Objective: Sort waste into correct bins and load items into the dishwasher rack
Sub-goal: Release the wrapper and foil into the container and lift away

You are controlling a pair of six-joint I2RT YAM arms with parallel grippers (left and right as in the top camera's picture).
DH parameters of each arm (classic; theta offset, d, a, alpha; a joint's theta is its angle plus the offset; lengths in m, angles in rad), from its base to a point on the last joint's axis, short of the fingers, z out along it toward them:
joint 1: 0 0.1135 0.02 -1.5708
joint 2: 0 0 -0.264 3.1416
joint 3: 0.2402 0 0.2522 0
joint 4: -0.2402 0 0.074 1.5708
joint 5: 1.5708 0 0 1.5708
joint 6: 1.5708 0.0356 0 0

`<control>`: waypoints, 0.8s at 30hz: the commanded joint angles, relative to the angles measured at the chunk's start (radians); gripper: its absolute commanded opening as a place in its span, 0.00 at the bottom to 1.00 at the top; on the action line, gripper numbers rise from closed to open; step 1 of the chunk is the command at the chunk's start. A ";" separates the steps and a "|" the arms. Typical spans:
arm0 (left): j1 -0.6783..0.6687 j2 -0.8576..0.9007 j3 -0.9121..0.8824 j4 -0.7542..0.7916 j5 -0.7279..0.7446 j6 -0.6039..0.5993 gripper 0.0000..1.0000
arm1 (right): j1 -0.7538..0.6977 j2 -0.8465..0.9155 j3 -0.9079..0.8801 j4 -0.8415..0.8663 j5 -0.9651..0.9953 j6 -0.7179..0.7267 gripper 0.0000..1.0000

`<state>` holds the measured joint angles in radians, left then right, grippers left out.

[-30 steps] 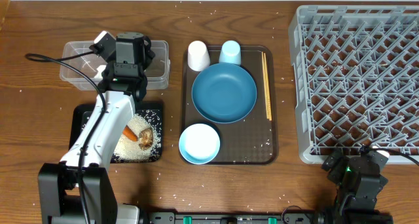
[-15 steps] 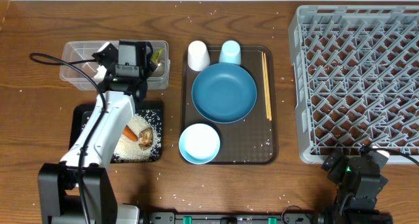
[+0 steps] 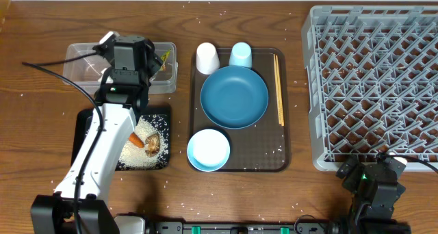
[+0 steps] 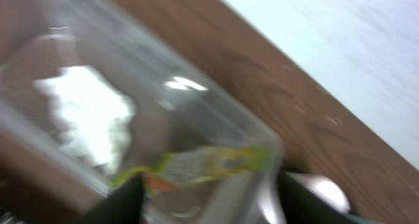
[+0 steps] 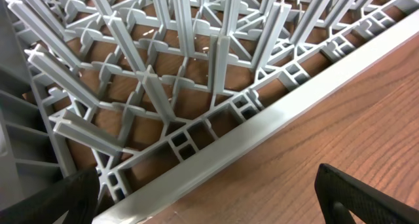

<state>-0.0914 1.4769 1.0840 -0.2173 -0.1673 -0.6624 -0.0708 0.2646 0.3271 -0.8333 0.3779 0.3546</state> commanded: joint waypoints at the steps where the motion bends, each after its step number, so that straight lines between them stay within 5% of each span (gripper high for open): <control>1: 0.000 0.021 0.000 0.055 0.267 0.240 0.44 | -0.006 -0.002 0.011 -0.001 0.011 -0.011 0.99; 6: 0.000 0.059 0.001 0.070 0.343 0.359 0.07 | -0.006 -0.002 0.011 -0.001 0.011 -0.012 0.99; 24: 0.002 0.238 0.001 0.217 0.360 0.381 0.06 | -0.006 -0.002 0.011 -0.001 0.011 -0.011 0.99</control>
<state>-0.0933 1.6691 1.0840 -0.0151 0.1848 -0.3035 -0.0708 0.2646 0.3271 -0.8337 0.3782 0.3546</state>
